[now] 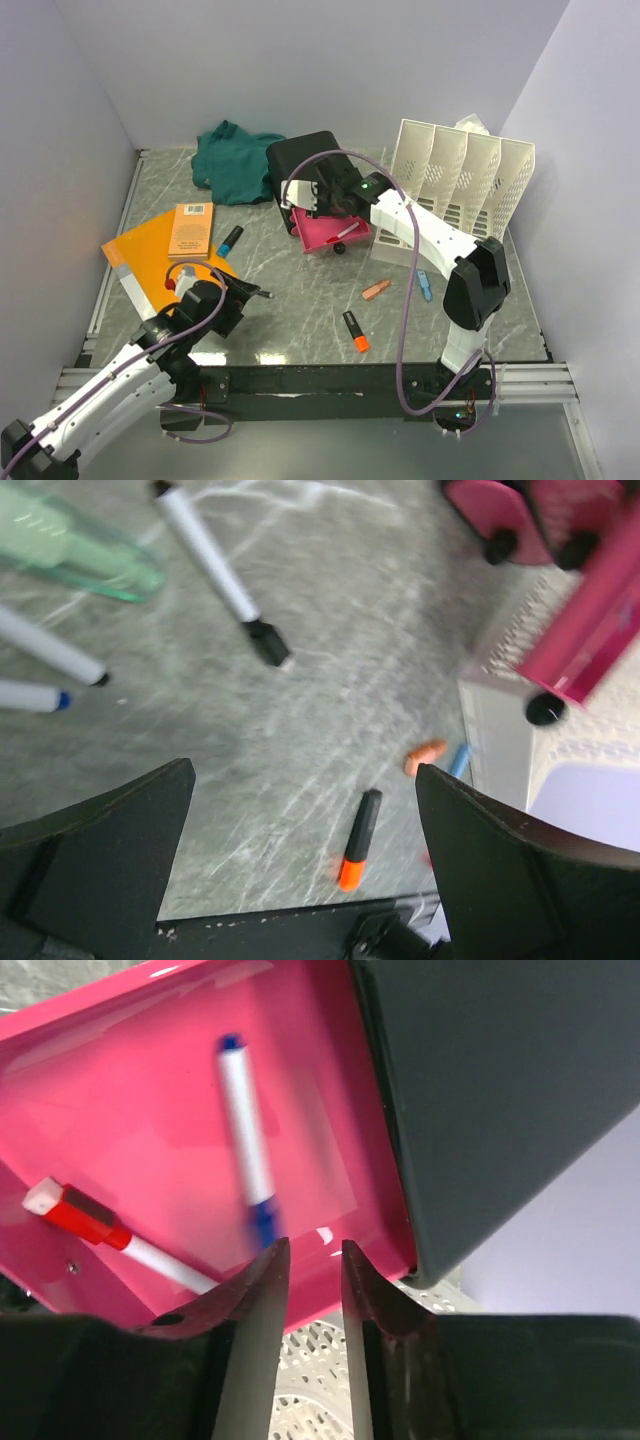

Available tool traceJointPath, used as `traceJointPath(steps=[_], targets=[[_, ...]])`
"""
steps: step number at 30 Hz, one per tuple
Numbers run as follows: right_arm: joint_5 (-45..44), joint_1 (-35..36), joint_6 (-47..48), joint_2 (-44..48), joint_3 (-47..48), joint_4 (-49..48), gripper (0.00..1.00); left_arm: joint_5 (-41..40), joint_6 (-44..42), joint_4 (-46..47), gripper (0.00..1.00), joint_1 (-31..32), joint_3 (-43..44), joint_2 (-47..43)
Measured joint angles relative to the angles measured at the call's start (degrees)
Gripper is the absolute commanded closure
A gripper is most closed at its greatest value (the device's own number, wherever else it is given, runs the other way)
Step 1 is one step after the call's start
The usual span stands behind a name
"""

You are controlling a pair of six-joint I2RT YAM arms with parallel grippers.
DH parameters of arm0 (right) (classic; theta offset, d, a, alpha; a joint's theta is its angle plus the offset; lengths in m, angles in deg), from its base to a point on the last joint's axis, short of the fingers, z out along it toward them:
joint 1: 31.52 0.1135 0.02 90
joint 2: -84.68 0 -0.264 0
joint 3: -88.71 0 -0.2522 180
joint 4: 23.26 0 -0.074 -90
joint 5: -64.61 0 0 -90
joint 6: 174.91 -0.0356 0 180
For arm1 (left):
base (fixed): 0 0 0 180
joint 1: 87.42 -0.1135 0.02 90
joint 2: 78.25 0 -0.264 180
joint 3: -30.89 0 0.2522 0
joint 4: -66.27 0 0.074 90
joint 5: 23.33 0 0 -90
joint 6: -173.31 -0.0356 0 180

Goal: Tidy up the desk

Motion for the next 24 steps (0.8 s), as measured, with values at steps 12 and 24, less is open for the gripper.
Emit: traceJointPath(steps=[12,24], targets=[[4.5,-0.7,-11.4,2.8,3.2,1.9,0.22,0.3,7.9,-1.2,0.01,0.0,4.1,17.1],[30.0,-13.4,-26.3,39.7,-26.9,-1.3,0.11,-1.7,10.8,-1.0,0.18,-0.2,12.1,35.2]])
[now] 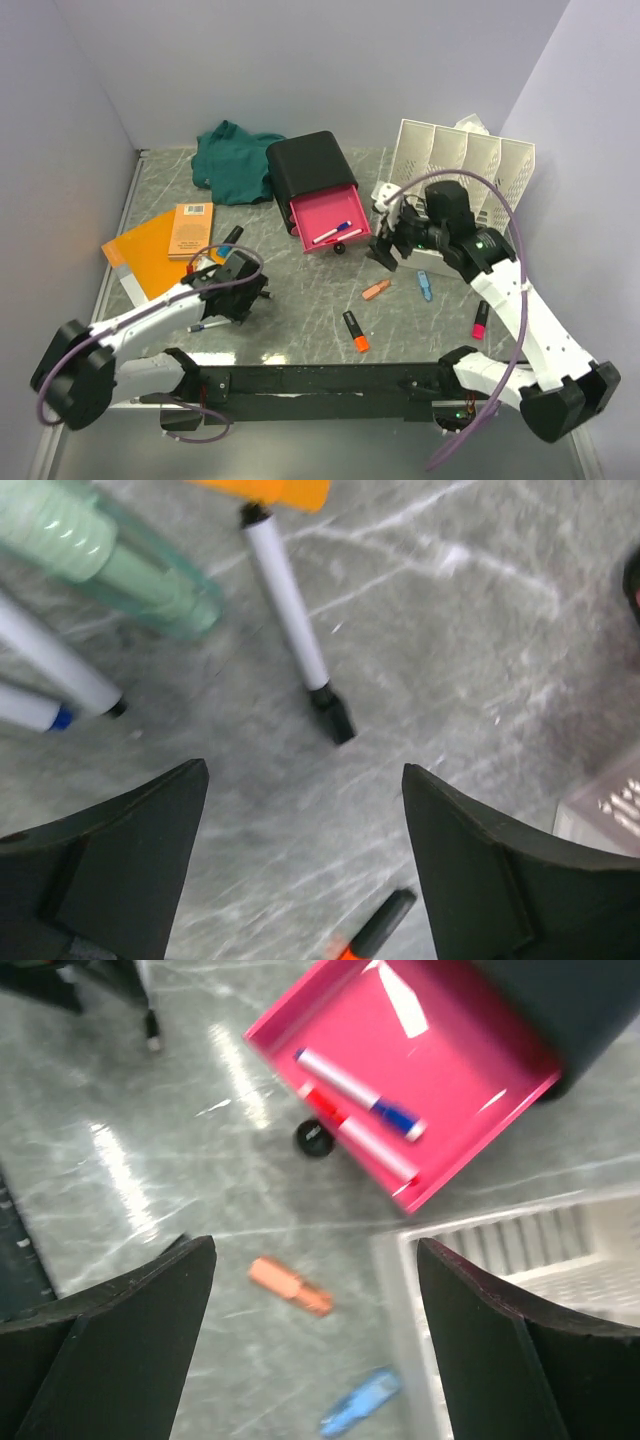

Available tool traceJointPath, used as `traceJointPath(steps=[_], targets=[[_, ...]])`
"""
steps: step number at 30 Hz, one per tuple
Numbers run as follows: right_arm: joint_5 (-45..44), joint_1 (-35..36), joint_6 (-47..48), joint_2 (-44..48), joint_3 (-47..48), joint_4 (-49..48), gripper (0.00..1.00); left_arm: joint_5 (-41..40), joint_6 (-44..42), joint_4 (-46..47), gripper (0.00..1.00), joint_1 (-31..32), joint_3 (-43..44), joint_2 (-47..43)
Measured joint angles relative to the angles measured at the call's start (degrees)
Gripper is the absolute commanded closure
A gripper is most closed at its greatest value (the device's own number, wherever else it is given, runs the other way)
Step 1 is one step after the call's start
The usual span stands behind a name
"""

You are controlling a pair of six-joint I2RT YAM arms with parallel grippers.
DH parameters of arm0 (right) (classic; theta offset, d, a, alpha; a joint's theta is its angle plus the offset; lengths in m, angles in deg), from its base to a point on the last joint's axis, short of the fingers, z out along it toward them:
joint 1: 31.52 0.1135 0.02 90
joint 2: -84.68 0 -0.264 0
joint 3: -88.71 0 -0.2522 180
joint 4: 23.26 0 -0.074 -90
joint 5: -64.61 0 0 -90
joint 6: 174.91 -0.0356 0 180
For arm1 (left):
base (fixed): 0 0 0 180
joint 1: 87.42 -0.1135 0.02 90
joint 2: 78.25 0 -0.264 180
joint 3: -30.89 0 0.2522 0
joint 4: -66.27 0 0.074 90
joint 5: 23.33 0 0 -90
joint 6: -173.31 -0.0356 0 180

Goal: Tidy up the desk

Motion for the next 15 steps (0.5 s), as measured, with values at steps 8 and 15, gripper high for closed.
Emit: traceJointPath(steps=[8,15], targets=[[13.6,-9.8,-5.7,10.1,-17.6,-2.7,0.04,-2.8,-1.9,-1.7,0.34,-3.1,11.5,16.5],[21.8,-16.9,-9.4,20.1,-26.8,-8.3,0.01,-2.5,-4.8,-5.0,0.45,-4.2,16.4,25.3]])
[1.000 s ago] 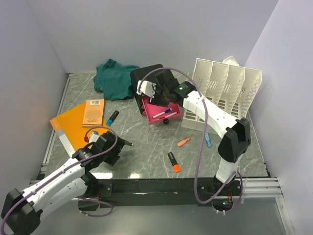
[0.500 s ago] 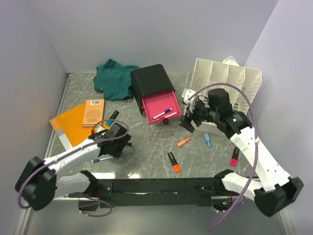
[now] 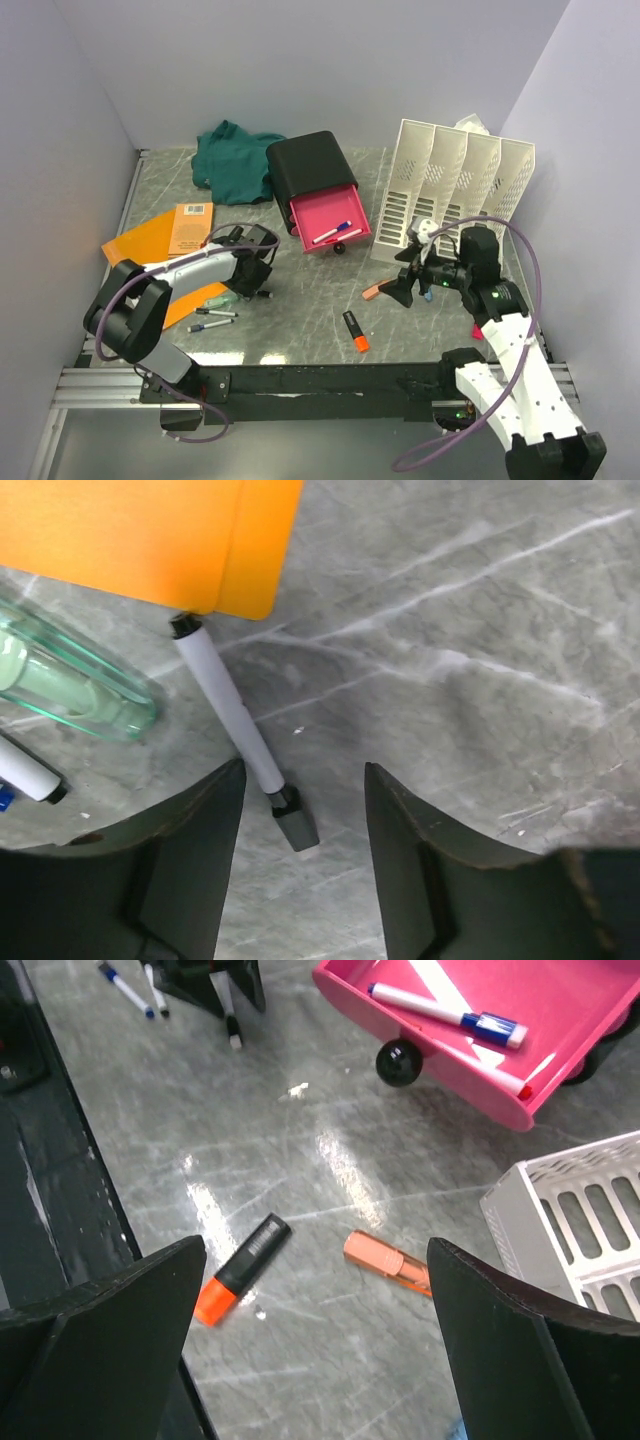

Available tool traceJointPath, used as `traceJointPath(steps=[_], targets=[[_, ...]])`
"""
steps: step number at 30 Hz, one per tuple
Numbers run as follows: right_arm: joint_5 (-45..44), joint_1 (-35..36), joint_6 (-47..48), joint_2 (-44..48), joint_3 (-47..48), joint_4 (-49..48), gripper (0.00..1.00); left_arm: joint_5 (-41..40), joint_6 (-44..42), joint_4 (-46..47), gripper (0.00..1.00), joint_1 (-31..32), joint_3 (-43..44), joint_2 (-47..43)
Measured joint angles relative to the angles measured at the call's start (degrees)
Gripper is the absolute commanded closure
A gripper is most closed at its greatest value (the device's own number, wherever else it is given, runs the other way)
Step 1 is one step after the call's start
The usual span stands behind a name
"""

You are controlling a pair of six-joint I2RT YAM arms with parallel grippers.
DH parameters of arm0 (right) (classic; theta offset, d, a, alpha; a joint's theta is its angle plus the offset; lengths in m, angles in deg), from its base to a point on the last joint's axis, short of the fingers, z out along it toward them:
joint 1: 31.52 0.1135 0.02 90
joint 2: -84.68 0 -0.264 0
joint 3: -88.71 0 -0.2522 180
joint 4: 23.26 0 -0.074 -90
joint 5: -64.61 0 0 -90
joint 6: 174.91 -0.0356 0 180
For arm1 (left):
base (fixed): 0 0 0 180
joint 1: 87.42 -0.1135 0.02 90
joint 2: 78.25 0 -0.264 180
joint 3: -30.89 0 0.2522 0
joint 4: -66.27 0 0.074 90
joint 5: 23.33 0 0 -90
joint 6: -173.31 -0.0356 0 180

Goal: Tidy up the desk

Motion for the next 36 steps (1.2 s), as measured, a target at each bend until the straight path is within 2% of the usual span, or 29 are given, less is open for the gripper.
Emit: traceJointPath(steps=[5,8,9,16,21,23,26,30,36], targets=[[4.8,-5.4,-2.1,1.6,-2.4,-3.1,0.01,0.2,-1.4,-1.3,0.49,-0.1,1.8,1.7],[6.0,-7.1,-2.3,2.0,-3.1,-4.0,0.01,0.2,-2.1,-1.9,0.59,-0.2,2.2,2.2],[6.2,-7.5,-2.3,2.1,-3.2,-4.0,0.01,0.3,-2.3,-2.0,0.66,-0.2,2.2,2.3],[6.9,-10.0,-1.6,0.6,-3.2,-3.8,0.01,1.7,-4.0,-2.0,0.89,-0.6,1.8,2.4],[6.9,-11.4,-1.1,0.9,-3.2,-3.6,0.01,3.0,-5.9,-1.1,0.94,-0.6,0.8,0.8],[6.9,-11.6,-0.9,1.1,-3.2,-3.6,0.01,3.5,-7.4,-1.4,0.98,-0.6,0.2,-1.4],[6.9,-12.2,-0.8,1.1,-3.2,-3.6,0.01,4.0,-10.8,-1.3,0.99,-0.6,-0.1,-7.4],[7.0,-13.2,-0.7,1.1,-3.2,-3.6,0.01,4.2,-17.6,0.3,0.99,-0.6,-0.1,-17.6],[7.1,-14.1,-0.5,1.1,-3.1,-3.6,0.01,9.9,-37.4,6.4,0.99,-0.6,0.9,-27.6]])
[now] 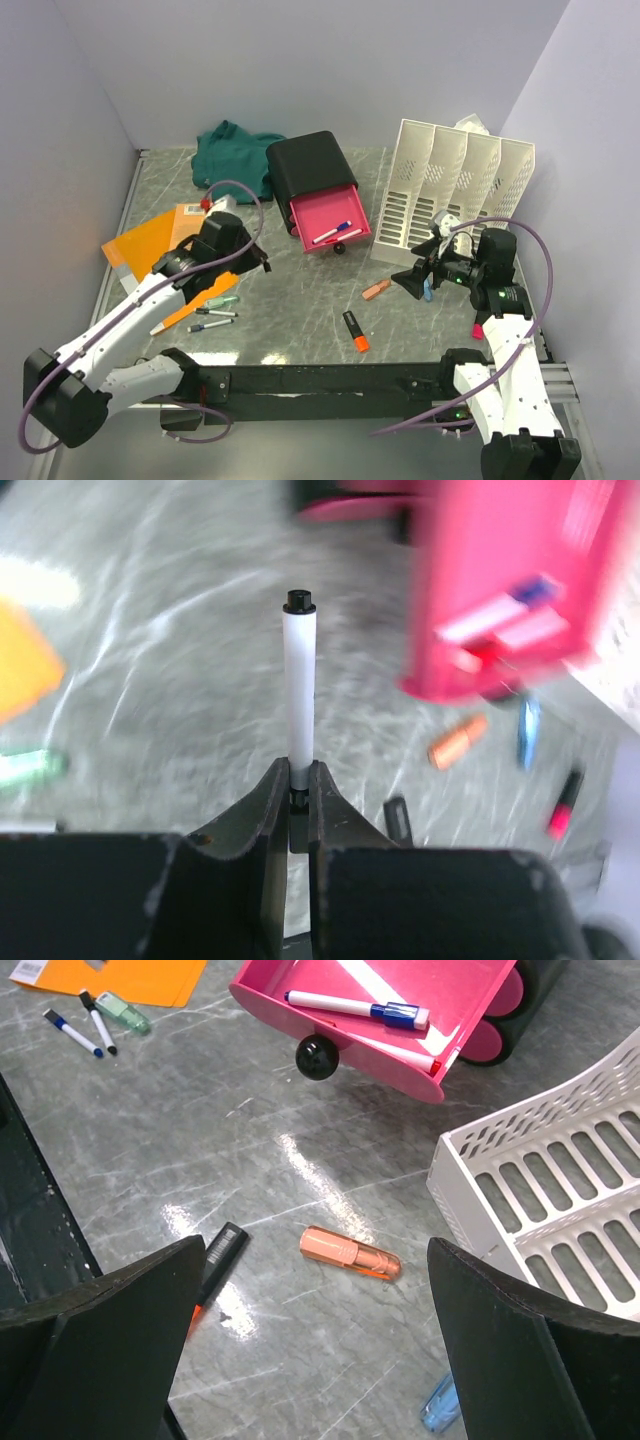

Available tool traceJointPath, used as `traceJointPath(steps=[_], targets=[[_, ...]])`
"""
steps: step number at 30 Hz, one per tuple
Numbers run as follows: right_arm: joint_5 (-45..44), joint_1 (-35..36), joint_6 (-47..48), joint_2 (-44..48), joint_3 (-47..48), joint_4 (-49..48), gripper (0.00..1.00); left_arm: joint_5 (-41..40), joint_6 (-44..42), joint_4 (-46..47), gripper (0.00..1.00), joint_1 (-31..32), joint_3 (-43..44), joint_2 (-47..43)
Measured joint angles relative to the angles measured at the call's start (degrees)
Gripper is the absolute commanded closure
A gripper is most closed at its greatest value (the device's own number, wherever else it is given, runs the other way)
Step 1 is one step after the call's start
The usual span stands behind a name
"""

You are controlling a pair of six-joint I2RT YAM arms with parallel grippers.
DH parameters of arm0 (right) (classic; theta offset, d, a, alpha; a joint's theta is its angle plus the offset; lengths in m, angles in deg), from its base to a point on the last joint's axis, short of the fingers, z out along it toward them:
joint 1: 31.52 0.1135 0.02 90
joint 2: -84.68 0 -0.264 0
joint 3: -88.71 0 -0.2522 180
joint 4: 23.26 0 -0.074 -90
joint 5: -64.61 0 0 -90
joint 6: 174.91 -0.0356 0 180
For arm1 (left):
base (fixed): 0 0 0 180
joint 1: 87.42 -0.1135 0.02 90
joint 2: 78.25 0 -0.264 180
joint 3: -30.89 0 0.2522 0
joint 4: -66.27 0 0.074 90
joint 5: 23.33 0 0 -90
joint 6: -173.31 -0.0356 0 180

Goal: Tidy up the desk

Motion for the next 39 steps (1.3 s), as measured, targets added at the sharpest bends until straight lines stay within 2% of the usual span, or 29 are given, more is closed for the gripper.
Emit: traceJointPath(steps=[4,6,10,14,16,17,20,26,34,37,39], targets=[[0.2,-0.3,0.2,0.0,0.0,0.1,0.00,6.5,-14.5,4.3,0.99,0.0,3.8,-0.2],[0.2,-0.5,0.2,0.0,0.0,0.2,0.00,10.5,-22.1,5.5,0.99,0.0,8.3,2.6],[0.3,-0.8,0.4,0.0,0.0,0.4,0.00,17.4,-34.4,7.2,0.98,0.0,19.6,12.7],[0.3,-1.0,0.7,0.0,0.0,0.6,0.00,20.9,-42.1,6.6,0.94,0.0,27.8,22.8],[0.3,-1.1,0.8,0.0,0.0,0.6,0.00,21.7,-43.8,6.3,0.91,0.0,30.0,26.1],[0.3,-1.1,0.8,0.0,0.0,0.6,0.00,22.2,-44.7,6.1,0.85,0.0,31.1,28.1],[0.3,-1.2,0.9,0.0,0.0,0.7,0.00,22.6,-45.6,5.6,0.79,0.1,34.2,32.5],[0.4,-1.4,0.9,-0.1,0.0,1.1,0.00,22.4,-45.4,5.0,0.66,0.8,38.6,37.7],[0.4,-1.8,1.0,-0.1,0.0,1.3,0.00,21.1,-44.1,3.5,0.61,1.2,41.3,40.5],[0.4,-1.9,1.1,-0.1,0.0,1.3,0.00,19.5,-43.2,3.6,0.50,1.2,40.6,39.0],[0.4,-2.0,1.3,-0.1,0.0,1.3,0.00,18.2,-42.1,4.6,0.39,1.2,38.0,35.9]])
